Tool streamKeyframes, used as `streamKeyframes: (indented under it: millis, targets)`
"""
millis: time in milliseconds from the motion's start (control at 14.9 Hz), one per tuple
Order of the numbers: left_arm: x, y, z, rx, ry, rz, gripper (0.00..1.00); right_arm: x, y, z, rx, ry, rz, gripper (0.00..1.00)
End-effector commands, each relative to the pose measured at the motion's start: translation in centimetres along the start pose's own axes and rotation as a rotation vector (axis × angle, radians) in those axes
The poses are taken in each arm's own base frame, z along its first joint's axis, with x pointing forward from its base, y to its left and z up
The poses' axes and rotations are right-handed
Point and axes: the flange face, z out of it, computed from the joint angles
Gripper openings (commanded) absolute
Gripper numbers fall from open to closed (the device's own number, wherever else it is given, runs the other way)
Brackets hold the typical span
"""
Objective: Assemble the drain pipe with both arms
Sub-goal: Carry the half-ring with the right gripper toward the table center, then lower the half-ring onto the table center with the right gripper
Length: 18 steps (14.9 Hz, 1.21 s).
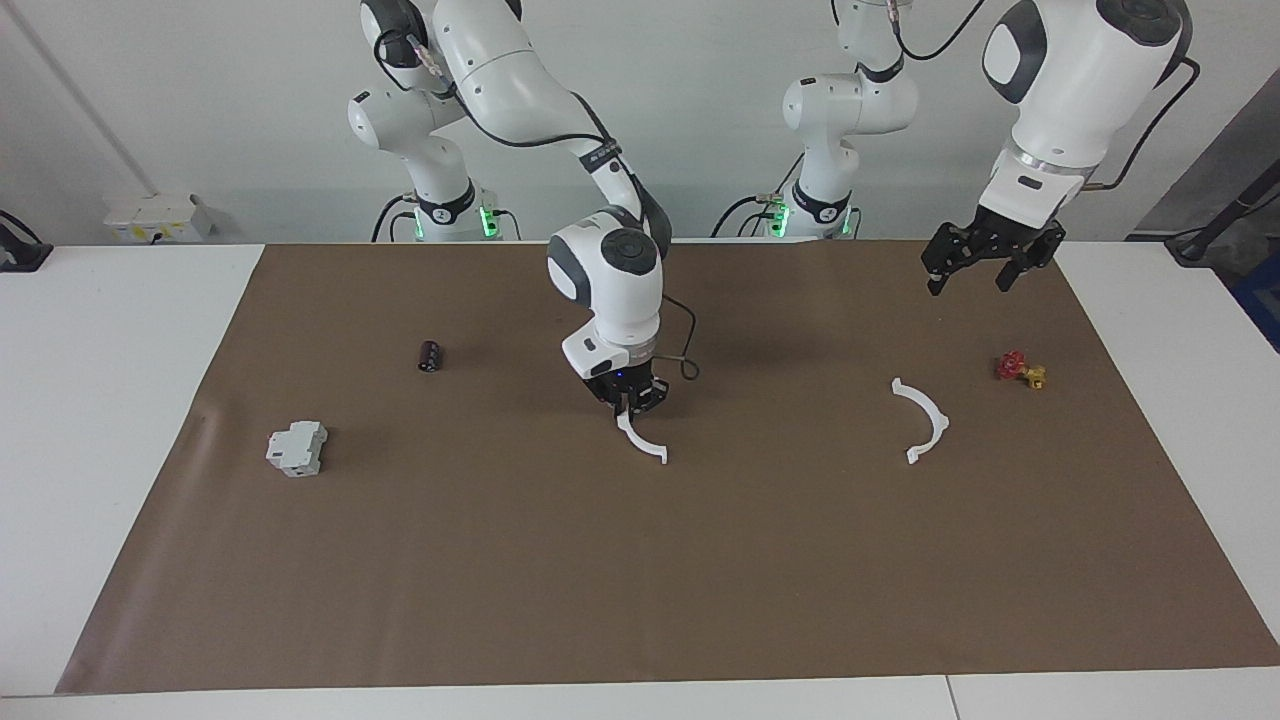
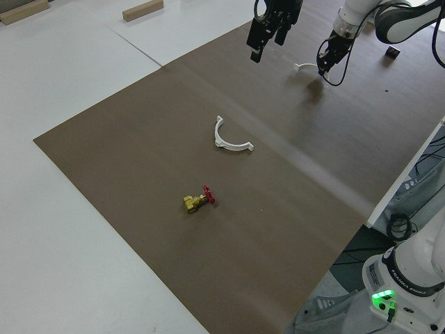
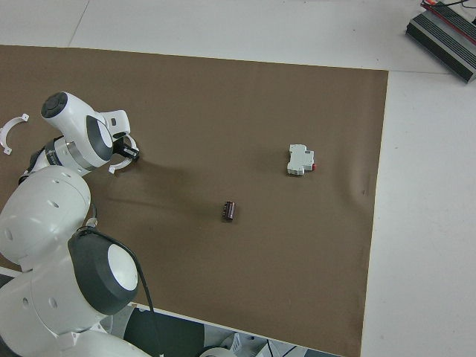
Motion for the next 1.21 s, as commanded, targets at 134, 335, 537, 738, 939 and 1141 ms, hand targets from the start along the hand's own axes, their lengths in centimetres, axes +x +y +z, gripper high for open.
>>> streamKeyframes:
  millis: [134,335,537,738,939,1141]
  targets:
    - [-0.4,-0.2,-0.4,-0.014,0.003,0.0,1.0,-0.1,0.2,0.5,0.001,0.024,0.005,0.0]
    - [-0.4,-0.2,-0.4,-0.014,0.003,0.0,1.0,-0.1,0.2,0.4,0.003,0.026,0.001,0.0]
    - [-0.4,-0.2,-0.4,-0.014,0.003,0.0,1.0,-0.5,0.4,1.1,0.02,0.036,-0.002,0.87]
    - [-0.4,-0.2,-0.4,-0.014,0.003,0.0,1.0,-0.4,0.4,0.6,0.013,0.033,-0.023,1.0]
    - [-0.5,-0.2,-0.4,-0.014,-0.001,0.0,1.0,0.4,1.1,-3.9,0.014,0.034,-0.048,1.0]
    - [-0.5,-0.1,-0.4,-0.014,-0.001,0.001,1.0,3.2,4.6,-10.0,0.03,0.058,-0.082,1.0]
